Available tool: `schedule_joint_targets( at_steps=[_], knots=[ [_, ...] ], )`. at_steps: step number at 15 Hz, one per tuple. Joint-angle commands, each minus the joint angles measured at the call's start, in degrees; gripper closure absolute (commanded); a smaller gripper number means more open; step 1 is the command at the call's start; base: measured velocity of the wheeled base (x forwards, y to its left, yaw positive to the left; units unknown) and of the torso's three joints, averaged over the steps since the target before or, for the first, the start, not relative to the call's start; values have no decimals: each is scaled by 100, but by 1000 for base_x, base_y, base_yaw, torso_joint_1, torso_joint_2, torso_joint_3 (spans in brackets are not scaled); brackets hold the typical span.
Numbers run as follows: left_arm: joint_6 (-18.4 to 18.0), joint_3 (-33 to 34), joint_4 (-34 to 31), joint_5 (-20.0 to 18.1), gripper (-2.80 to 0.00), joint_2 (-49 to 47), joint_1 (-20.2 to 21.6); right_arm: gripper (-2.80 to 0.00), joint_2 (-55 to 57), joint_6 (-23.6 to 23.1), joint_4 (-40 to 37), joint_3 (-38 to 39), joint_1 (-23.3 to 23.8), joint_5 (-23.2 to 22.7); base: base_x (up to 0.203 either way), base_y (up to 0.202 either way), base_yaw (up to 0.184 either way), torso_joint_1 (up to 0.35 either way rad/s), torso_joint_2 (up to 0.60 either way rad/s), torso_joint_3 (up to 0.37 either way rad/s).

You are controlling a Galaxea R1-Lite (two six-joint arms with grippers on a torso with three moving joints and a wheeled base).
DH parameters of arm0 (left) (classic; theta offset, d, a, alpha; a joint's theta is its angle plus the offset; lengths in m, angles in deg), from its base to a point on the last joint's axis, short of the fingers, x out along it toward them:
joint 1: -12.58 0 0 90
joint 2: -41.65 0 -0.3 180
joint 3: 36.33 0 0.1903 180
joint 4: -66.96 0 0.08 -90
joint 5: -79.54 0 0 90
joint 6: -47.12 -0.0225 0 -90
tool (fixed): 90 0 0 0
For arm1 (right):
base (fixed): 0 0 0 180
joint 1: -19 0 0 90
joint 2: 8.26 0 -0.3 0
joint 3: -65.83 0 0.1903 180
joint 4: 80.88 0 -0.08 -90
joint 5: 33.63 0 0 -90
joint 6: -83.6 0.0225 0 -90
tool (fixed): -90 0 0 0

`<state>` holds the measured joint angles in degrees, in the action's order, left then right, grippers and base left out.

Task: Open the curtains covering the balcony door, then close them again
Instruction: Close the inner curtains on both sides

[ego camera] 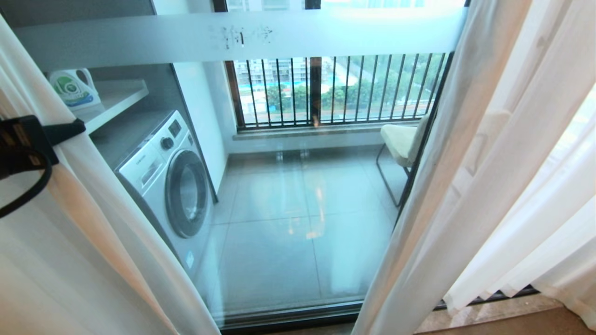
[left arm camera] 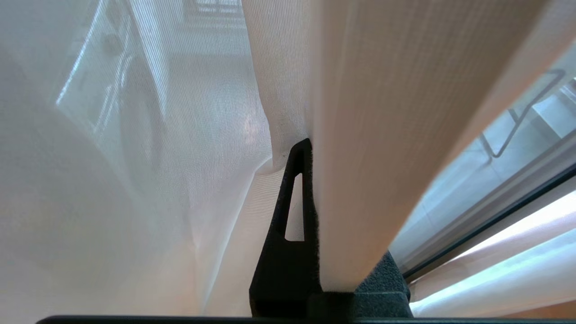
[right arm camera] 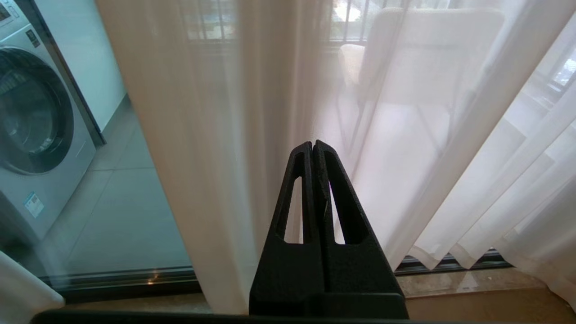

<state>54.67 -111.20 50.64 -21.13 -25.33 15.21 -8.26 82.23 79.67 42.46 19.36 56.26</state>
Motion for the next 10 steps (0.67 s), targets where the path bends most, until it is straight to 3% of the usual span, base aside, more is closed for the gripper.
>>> schedule_joint_targets(
  at_steps=[1,10],
  knots=[
    [1,9,7,-6,0,0,-9,0,0,-4,4,0,0,-6,0,-185,3,7,-2,1],
    [1,0,7,3,0,44,-149,0,0,-4,4,0,0,-7,0,-188,0,3,3,3]
  ],
)
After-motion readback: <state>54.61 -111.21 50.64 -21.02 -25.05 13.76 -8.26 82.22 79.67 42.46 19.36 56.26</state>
